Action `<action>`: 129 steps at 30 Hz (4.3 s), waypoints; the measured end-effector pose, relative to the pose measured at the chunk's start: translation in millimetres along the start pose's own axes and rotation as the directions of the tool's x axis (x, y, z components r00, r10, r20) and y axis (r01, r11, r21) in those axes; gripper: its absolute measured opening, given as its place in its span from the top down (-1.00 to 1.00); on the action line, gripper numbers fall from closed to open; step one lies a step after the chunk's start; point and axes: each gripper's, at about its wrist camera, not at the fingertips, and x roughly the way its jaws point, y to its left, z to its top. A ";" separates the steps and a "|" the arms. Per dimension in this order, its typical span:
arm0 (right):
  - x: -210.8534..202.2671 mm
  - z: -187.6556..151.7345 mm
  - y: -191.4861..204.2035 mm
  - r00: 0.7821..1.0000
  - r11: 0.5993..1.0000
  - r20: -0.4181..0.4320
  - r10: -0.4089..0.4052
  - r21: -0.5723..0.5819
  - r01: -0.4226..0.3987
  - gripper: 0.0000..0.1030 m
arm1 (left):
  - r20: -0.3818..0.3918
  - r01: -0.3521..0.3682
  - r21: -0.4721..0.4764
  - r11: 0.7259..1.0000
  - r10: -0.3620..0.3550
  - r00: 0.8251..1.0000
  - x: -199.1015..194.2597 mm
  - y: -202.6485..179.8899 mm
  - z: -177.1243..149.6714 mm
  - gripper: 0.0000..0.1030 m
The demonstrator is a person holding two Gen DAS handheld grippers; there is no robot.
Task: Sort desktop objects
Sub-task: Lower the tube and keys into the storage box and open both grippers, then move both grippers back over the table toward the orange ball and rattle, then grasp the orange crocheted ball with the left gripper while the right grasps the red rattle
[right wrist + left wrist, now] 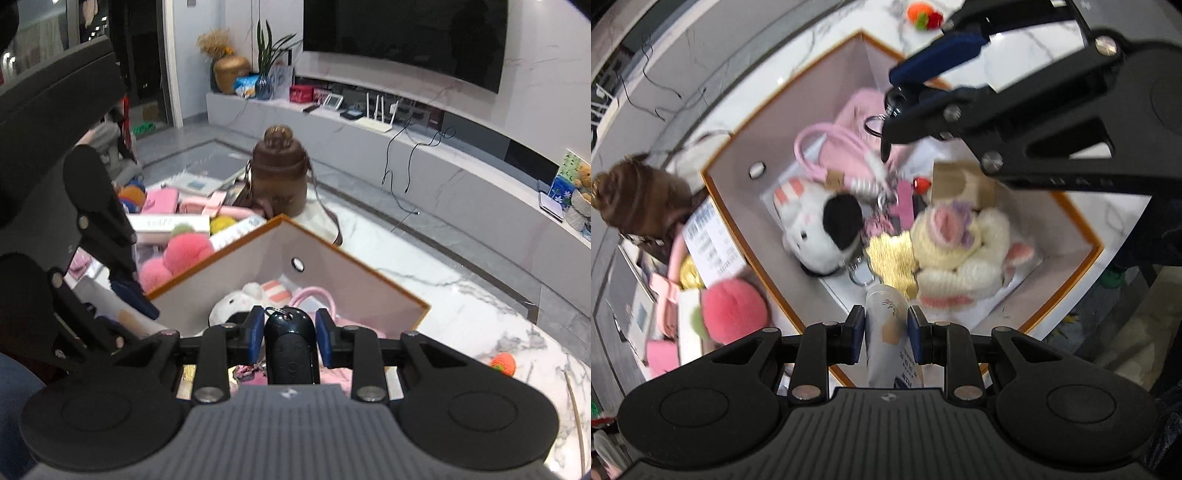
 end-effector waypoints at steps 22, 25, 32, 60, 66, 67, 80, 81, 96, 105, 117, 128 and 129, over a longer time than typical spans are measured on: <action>57.3 -13.3 -4.3 0.992 0.999 -0.123 -0.040 -0.008 0.039 0.31 | -0.147 -0.014 -0.008 1.000 0.013 0.989 62.9 -3.1 -17.6 -0.06; 52.8 -13.3 -2.9 0.993 0.999 -0.108 -0.045 -0.010 0.044 0.17 | -0.120 -0.015 -0.014 1.000 0.013 0.993 55.3 -3.2 -18.3 -0.41; 40.0 -11.3 -2.7 0.996 0.999 -0.073 -0.047 -0.005 0.047 0.13 | -0.098 -0.040 -0.008 0.999 0.039 0.994 38.3 -4.4 -19.8 -0.41; -14.7 -49.4 -79.9 0.993 0.982 -0.016 -0.118 0.147 0.119 0.05 | 0.014 -0.145 0.019 0.989 0.145 0.989 -2.4 -29.2 54.4 -0.41; -30.3 -66.1 -119.5 0.987 0.963 -0.021 -0.159 0.216 0.160 0.04 | 0.056 -0.156 0.047 0.987 0.153 0.987 -5.1 -41.3 88.6 -0.41; -32.8 -68.8 -126.4 0.985 0.959 -0.023 -0.171 0.225 0.172 0.04 | 0.063 -0.156 0.050 0.986 0.153 0.986 -5.6 -43.1 94.8 -0.41; -54.2 -112.5 -202.1 0.960 0.899 -0.088 -0.267 0.335 0.281 0.03 | 0.194 -0.167 0.079 0.983 0.149 0.970 -1.2 -64.8 184.4 -0.41; -55.0 -116.2 -207.0 0.957 0.894 -0.095 -0.273 0.343 0.289 0.03 | 0.212 -0.166 0.078 0.983 0.146 0.966 -2.1 -66.4 190.4 -0.41; -12.6 -134.2 -210.2 0.963 0.913 -0.154 -0.221 0.314 0.259 0.01 | 0.272 -0.076 -0.100 0.992 0.101 0.957 38.7 -47.6 275.7 -0.41; 9.6 -133.4 -215.0 0.966 0.903 -0.132 -0.222 0.346 0.255 -0.09 | 0.292 0.104 -0.298 0.949 -0.013 0.956 73.1 -18.3 317.1 -0.41; 39.8 -141.4 -230.1 0.968 0.884 -0.140 -0.209 0.397 0.248 -0.23 | 0.291 0.179 -0.247 0.952 -0.103 0.951 110.1 -22.5 335.2 -0.41; 66.3 -134.3 -217.2 0.965 0.900 -0.155 -0.213 0.352 0.255 -0.23 | 0.281 0.209 -0.198 0.958 -0.148 0.948 121.6 -19.9 336.0 -0.18; 67.8 -133.8 -217.1 0.964 0.900 -0.157 -0.214 0.352 0.257 -0.23 | 0.281 0.212 -0.195 0.958 -0.153 0.947 122.2 -19.6 336.5 -0.18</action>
